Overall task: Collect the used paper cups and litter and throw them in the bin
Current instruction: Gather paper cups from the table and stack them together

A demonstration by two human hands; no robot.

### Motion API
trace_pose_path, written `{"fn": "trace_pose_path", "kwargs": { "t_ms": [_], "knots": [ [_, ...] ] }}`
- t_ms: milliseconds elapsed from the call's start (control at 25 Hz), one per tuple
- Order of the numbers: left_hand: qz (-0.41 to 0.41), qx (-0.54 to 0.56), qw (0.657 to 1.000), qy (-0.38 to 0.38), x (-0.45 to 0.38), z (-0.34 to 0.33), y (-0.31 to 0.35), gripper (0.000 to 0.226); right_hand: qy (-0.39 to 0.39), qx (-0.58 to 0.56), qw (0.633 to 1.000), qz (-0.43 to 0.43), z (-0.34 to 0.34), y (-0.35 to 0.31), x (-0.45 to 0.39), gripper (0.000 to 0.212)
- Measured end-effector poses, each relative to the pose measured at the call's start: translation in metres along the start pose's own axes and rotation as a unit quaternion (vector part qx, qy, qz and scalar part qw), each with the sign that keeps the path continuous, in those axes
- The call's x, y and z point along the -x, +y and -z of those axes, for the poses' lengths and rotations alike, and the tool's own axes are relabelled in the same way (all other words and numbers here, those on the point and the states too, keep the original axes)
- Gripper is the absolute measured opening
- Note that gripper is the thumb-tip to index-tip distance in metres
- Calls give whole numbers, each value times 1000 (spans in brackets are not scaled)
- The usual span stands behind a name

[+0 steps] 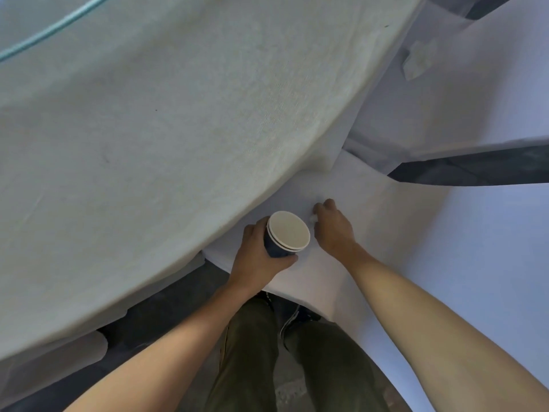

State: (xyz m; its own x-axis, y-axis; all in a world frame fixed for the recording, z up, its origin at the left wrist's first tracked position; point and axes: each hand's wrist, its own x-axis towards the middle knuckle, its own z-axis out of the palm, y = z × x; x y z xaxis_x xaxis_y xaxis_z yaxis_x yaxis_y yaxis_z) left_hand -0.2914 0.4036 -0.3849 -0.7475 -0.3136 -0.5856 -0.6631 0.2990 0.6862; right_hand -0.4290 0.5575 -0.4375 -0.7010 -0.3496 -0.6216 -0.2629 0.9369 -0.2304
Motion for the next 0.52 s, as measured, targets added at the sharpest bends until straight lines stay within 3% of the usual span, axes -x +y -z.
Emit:
{"fn": "trace_pose_path", "kwargs": {
  "t_ms": [240,400,520],
  "knots": [
    [-17,2,1000,-21,42,26,64,89,32,-191,979,-66,84,-14,57,18],
    [-66,-19,997,-29,83,55,127,87,125,-343,929,-53,175,-43,131,13],
    [-111,-8,993,-38,120,73,177,87,176,-375,910,-15,241,-59,203,5]
  ]
}}
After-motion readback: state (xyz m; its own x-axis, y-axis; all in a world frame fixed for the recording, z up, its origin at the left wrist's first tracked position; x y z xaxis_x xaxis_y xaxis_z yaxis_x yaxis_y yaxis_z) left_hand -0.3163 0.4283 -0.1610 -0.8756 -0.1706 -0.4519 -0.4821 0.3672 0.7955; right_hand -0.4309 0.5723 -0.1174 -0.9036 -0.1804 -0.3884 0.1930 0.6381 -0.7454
